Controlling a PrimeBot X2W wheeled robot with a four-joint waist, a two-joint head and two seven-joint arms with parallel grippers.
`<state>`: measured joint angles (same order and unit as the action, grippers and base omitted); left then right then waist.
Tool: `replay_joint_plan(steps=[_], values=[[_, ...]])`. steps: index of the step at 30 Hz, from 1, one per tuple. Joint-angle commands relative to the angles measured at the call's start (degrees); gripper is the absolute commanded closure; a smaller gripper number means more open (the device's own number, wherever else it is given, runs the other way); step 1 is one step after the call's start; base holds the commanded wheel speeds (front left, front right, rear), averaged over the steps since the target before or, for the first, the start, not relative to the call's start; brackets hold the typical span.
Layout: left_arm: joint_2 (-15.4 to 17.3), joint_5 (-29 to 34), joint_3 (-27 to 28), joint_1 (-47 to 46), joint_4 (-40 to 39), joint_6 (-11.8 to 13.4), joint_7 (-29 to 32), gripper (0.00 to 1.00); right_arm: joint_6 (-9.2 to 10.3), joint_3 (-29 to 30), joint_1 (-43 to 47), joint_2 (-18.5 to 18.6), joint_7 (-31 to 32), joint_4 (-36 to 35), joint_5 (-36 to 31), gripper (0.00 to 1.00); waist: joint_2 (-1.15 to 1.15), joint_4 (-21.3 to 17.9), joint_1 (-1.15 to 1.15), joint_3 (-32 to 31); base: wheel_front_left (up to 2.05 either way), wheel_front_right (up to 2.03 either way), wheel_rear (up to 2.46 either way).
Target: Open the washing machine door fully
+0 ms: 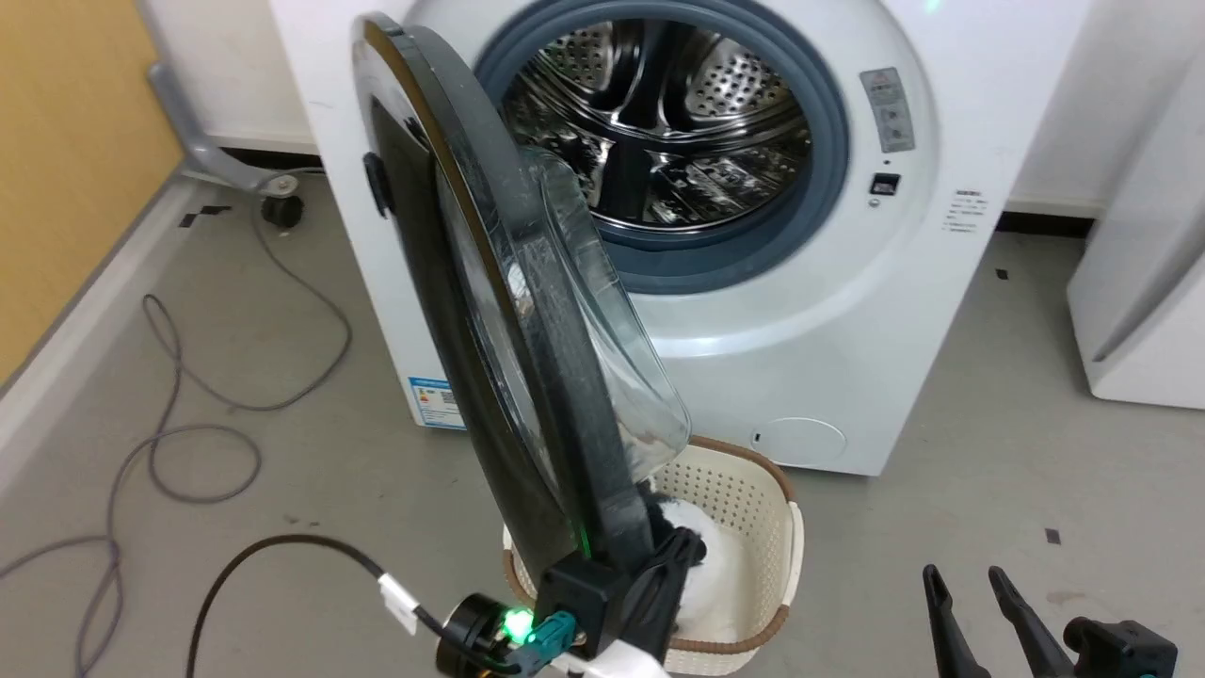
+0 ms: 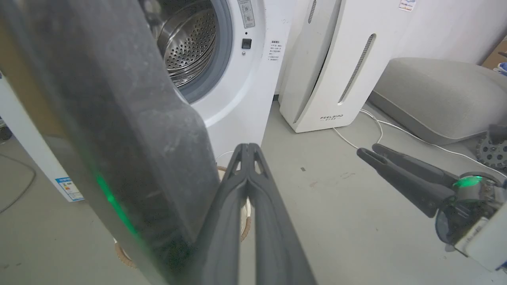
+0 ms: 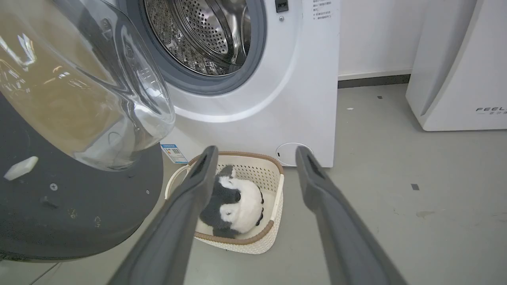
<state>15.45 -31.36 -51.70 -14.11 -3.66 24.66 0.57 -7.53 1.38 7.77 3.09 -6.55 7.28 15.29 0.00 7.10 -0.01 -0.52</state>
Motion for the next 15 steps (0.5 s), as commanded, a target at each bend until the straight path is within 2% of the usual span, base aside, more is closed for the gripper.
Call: replay_joint_plan(steps=[1,15], values=[[1.2,0.1,0.6,1.0,-0.2,0.8,0.3,1.0,0.04,0.0,0.7,-0.2,0.2,0.1,0.2,0.0,0.0,0.6,0.01,-0.1,0.0,0.0,0.0],[5.3,1.9,2.5,5.4,-7.9,6.6,-0.4,1.0,0.04,0.8,1.4,-0.2,0.9,0.2,0.3,0.0,0.0,8.2,0.01,-0.1,0.0,0.0,0.0]])
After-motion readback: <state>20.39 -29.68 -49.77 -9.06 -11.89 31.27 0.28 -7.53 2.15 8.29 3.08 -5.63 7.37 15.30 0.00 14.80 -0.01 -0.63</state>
